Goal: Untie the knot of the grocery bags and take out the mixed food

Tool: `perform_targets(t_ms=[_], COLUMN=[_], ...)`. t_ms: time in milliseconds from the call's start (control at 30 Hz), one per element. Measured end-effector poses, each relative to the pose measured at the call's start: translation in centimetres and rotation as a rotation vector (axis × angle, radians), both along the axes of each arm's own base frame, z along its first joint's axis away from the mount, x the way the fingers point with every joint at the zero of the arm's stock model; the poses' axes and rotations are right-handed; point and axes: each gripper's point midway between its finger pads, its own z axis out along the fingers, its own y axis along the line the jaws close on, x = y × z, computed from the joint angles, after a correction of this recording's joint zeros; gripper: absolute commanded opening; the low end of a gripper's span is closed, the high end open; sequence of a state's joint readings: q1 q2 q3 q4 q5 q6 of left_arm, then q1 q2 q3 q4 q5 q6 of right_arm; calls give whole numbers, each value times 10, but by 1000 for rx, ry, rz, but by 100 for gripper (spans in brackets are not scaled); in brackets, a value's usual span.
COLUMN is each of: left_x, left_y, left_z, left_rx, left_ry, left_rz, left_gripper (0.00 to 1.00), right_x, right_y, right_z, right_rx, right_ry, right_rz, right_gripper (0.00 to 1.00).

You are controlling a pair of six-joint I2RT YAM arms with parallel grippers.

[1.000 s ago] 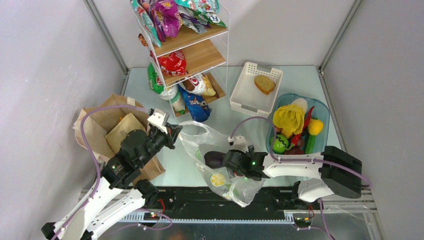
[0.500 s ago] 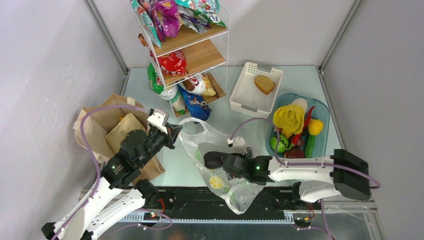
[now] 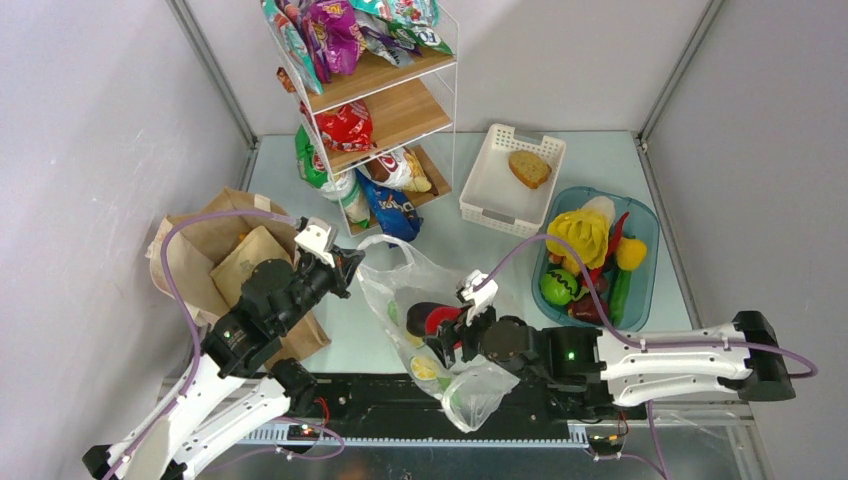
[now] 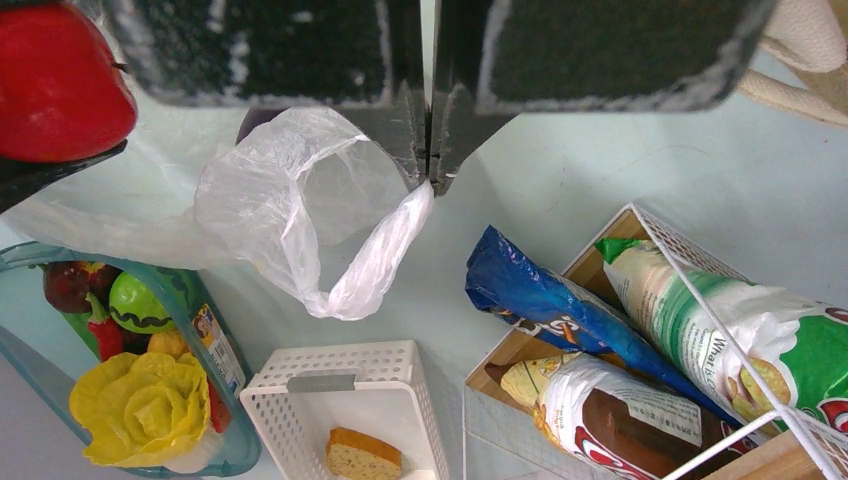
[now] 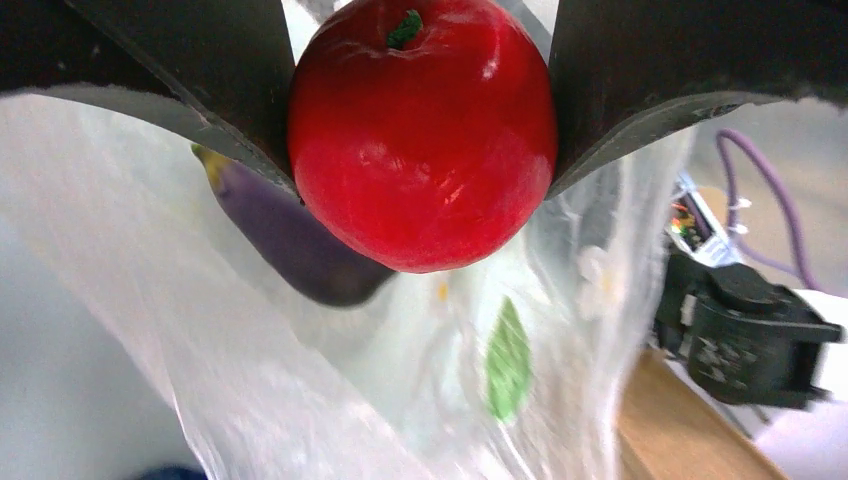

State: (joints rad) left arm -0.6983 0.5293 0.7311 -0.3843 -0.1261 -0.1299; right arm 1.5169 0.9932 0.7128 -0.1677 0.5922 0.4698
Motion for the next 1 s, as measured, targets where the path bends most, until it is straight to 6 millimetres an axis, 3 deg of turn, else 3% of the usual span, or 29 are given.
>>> perform_targets(t_ms=[133,233,400,500,767,900,1000], left_x=[0,0,2,2,2,2,2], left_y=[0,0,-1,-2,-2,-2,-2], left_z=[0,0,-3,-4,-5,-5,-5], left_rx=[1,1,9,11,13,13,13], left_ry=[1,1,11,13,15,15,15], left_rz=[0,0,0,0,0,0,0], left_gripper=[0,0,0,0,0,0,0], right_x=[3,16,44,68,117,133,140], right_y=[10,9,-4,-21,-102,-159,-209], right_z=[26,32,34,38,43,52,43], right_rx=[86,103,92,91,53,99,116], right_ry=[-44,-56,-77,-83,-89,-87,-68], right_rz=[44,21,-35,-104,-376,-555,-723], right_gripper=[45,45,45,45,46,47,48])
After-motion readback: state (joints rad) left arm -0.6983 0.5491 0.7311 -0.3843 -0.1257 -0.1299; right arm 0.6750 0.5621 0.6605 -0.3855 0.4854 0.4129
